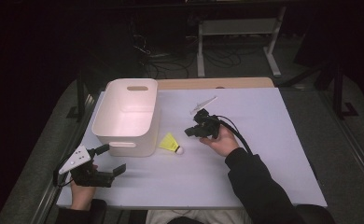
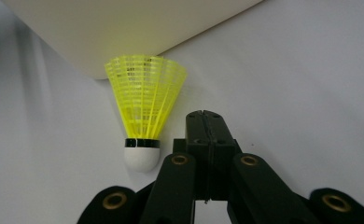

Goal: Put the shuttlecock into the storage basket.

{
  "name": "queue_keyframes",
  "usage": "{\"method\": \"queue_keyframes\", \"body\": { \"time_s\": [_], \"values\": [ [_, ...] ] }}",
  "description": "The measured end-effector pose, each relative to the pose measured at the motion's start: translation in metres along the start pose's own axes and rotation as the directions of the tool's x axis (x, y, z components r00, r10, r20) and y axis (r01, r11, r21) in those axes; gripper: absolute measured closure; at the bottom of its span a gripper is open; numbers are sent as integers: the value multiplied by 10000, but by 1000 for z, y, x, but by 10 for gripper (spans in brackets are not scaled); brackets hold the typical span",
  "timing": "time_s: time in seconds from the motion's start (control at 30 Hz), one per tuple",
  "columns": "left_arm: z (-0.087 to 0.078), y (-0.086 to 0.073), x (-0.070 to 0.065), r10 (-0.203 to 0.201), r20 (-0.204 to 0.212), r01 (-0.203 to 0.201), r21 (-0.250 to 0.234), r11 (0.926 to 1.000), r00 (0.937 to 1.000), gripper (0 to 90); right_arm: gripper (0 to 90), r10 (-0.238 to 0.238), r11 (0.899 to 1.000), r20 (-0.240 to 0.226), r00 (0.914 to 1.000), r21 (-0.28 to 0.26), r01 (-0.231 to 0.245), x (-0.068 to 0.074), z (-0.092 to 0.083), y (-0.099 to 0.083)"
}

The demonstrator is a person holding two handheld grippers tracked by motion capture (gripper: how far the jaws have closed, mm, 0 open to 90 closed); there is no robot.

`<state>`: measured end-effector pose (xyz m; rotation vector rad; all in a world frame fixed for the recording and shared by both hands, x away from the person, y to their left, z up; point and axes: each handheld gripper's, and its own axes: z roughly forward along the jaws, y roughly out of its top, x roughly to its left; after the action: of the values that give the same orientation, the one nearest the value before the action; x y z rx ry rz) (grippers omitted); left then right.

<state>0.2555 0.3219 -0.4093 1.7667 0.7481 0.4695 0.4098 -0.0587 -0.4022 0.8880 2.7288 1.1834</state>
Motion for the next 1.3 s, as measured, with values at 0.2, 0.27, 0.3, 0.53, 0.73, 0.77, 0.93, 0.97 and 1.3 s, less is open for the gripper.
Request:
{"method": "queue_keyframes", "body": {
  "time_s": [0.2,0.27,0.3,0.53,0.73,0.77,0.93,0.97,1.3],
  "values": [
    [0,0,0,-6,4,6,0,10000,10000,0,816,-191,9998,-171,9997,-16,191,6,-2,1],
    [0,0,0,1,8,-1,1,10000,10000,0,784,-198,9998,-228,9995,20,199,7,-2,1],
    [0,0,0,-2,13,2,1,10000,10000,0,762,-188,9998,-238,9995,38,189,8,-3,2],
    [0,0,0,-2,28,1,44,10000,10000,0,600,-443,9989,-177,9989,174,446,14,-5,2],
    [0,0,0,-8,24,8,30,10000,10000,0,322,-613,9968,-402,9973,496,633,16,-4,2],
    [0,0,0,-4,19,4,28,10000,10000,0,292,-658,9961,-380,9971,565,679,16,-3,2],
    [0,0,0,-4,19,4,26,10000,10000,0,160,-727,9944,-597,9956,723,770,17,0,3],
    [0,0,0,-4,19,4,23,10000,10000,0,130,-753,9936,-635,9951,800,802,17,0,4],
    [0,0,0,-4,24,4,-2,10000,10000,0,0,-960,9880,-806,9921,1136,1048,22,9,8]
  ]
}}
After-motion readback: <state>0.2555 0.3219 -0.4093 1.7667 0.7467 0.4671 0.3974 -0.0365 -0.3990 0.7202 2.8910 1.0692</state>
